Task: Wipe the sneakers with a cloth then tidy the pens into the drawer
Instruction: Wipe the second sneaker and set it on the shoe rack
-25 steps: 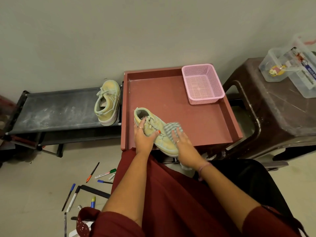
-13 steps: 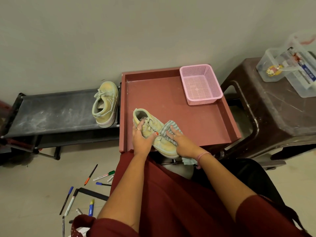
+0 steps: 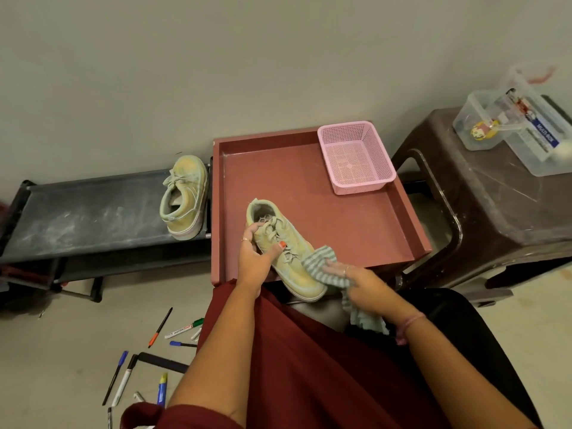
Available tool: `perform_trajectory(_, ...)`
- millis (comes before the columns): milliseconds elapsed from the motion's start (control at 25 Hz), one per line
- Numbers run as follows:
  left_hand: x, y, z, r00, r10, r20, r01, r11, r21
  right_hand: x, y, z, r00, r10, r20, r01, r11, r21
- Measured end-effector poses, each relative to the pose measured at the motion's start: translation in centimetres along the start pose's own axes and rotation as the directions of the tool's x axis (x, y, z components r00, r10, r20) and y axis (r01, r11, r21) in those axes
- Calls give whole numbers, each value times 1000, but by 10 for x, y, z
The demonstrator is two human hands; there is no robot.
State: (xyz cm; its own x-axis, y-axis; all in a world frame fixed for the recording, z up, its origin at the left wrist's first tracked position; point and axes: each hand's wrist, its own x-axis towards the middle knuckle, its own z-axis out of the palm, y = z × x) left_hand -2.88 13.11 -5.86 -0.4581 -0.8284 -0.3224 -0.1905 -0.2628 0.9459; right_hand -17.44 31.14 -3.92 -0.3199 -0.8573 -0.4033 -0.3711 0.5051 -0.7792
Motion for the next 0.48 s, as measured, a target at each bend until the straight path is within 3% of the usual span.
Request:
perform_trajectory(120,2,-1,2,999,-48,16,49,997,-66,20,-27,-38,963,185,-197,-82,896,437)
perform_trajectory(160,3,-1,4,998,-55,23,57,995,-79,31,-35,-43,945,189,-268,-51,891,451)
perform_trajectory(240,3,-1,5,998,-49,29,50,996,-72,53,-55,-33,959,76,-273,-3,965,261)
perform_trajectory(320,3,0,8,999,-32,36,34,997,-68,73,-68,-2,987,-70,-144,56,994,-95)
perform_trajectory(400,4,0,8,999,-21,43,23,998,-56,80,-62,29,987,-145,-73,109,925,-363)
perform_trajectory(480,5,-2,7,999,-13,41,15,999,-44,64,-40,30,965,-257,-51,179,789,-588)
